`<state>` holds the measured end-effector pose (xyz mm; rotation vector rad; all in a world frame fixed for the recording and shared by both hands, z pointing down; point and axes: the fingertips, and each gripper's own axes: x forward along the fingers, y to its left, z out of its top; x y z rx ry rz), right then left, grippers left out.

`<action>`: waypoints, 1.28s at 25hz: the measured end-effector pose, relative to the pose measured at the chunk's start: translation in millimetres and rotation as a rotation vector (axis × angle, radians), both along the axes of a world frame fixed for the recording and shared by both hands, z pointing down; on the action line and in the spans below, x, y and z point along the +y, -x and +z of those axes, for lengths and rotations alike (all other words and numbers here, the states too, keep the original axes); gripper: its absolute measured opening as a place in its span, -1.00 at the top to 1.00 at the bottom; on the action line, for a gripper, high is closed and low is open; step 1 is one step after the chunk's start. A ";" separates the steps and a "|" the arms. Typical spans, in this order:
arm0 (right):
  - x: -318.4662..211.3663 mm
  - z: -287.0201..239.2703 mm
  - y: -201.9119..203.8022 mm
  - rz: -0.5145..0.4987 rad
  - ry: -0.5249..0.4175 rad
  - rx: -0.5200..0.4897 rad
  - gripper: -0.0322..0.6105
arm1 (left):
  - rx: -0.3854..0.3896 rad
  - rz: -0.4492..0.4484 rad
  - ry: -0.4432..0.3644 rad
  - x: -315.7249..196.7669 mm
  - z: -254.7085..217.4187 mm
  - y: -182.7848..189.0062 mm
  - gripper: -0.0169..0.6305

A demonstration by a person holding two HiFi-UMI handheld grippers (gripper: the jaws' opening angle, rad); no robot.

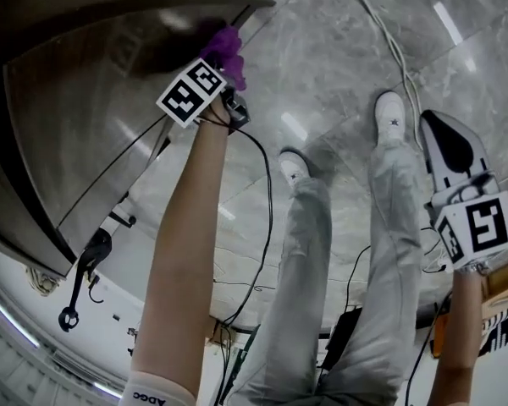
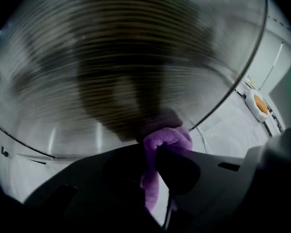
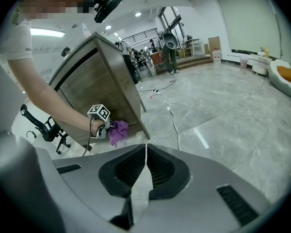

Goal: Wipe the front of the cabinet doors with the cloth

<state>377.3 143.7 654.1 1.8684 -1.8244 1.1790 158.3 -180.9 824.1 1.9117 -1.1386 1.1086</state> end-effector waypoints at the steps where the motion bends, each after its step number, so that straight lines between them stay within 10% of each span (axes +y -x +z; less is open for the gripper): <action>1: -1.9 1.4 12.3 -0.002 0.000 -0.001 0.81 | -0.014 0.006 0.001 -0.8 -0.7 18.0 0.76; 19: -64.3 -28.8 155.2 -0.088 -0.042 0.059 0.81 | -0.037 -0.216 -0.006 -19.2 -16.0 237.6 0.76; 26: -96.3 -84.6 190.5 -0.024 -0.076 0.044 0.81 | 0.064 -0.054 -0.005 27.4 -80.4 238.8 0.76; 32: -121.8 -151.0 232.9 -0.102 -0.129 -0.011 0.81 | 0.208 0.080 -0.176 53.7 -206.1 215.6 0.76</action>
